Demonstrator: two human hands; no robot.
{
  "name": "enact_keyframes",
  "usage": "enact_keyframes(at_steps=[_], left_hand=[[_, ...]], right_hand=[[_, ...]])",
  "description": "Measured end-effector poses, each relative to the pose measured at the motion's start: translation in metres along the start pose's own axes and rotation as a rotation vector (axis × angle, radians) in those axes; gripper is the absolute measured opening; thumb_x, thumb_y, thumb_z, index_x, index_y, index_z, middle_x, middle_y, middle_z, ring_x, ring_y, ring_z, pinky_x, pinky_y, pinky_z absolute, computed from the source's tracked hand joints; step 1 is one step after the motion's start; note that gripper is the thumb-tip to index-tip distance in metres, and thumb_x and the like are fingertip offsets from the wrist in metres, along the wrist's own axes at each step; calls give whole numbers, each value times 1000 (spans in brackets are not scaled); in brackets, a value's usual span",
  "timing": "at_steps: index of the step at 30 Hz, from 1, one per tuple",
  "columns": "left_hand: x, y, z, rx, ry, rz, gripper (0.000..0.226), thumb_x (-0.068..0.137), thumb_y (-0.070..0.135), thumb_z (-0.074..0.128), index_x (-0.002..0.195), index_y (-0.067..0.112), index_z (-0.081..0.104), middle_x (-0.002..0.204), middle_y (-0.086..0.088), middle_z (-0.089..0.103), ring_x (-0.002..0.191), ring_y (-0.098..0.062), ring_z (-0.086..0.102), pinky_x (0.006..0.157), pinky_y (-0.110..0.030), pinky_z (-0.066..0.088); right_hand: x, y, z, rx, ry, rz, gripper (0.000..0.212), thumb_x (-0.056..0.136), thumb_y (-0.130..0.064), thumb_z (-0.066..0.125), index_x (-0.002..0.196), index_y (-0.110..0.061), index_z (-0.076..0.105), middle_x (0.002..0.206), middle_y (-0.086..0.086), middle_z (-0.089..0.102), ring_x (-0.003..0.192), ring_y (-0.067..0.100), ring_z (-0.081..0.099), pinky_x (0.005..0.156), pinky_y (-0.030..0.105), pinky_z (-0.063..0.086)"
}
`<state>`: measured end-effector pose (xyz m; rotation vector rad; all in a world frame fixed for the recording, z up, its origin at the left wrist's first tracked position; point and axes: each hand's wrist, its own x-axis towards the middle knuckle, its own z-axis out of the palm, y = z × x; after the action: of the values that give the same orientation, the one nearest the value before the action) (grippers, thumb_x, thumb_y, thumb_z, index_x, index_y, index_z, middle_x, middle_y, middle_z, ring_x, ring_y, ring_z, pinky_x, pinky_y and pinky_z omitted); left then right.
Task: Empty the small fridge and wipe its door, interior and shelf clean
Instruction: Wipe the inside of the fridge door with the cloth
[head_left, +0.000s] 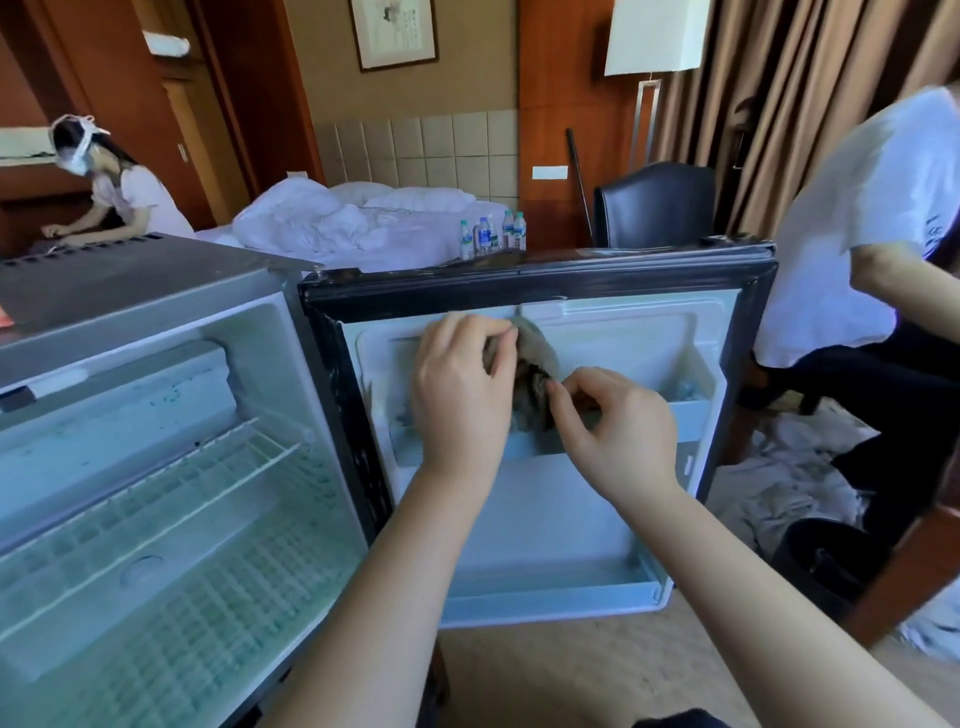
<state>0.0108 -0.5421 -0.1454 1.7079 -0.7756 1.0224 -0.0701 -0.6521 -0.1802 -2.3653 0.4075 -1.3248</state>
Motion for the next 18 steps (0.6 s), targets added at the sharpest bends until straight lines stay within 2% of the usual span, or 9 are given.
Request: enact_keyframes(at_steps=[3, 8, 18], left_hand=[[20, 1, -8, 1, 21, 2, 7, 80, 8, 71, 75, 8, 66, 74, -1, 62, 70, -21, 56, 66, -26, 42], [32, 0, -2, -10, -123, 43, 5, 77, 5, 72, 72, 8, 70, 76, -1, 63, 70, -25, 58, 58, -30, 46], [30, -3, -5, 98, -189, 232, 13, 82, 6, 63, 87, 8, 75, 80, -1, 65, 75, -29, 57, 55, -40, 53]], right_hand=[[-2, -2, 3, -13, 19, 7, 33, 88, -40, 49, 64, -20, 57, 62, -7, 56, 56, 15, 51, 45, 27, 35], [-2, -4, 3, -21, 16, 15, 37, 86, -47, 42, 65, -20, 57, 64, -7, 58, 59, 16, 53, 46, 27, 37], [-1, -7, 9, -41, 10, 34, 36, 83, -49, 42, 66, -22, 55, 67, -7, 57, 66, 15, 55, 48, 30, 40]])
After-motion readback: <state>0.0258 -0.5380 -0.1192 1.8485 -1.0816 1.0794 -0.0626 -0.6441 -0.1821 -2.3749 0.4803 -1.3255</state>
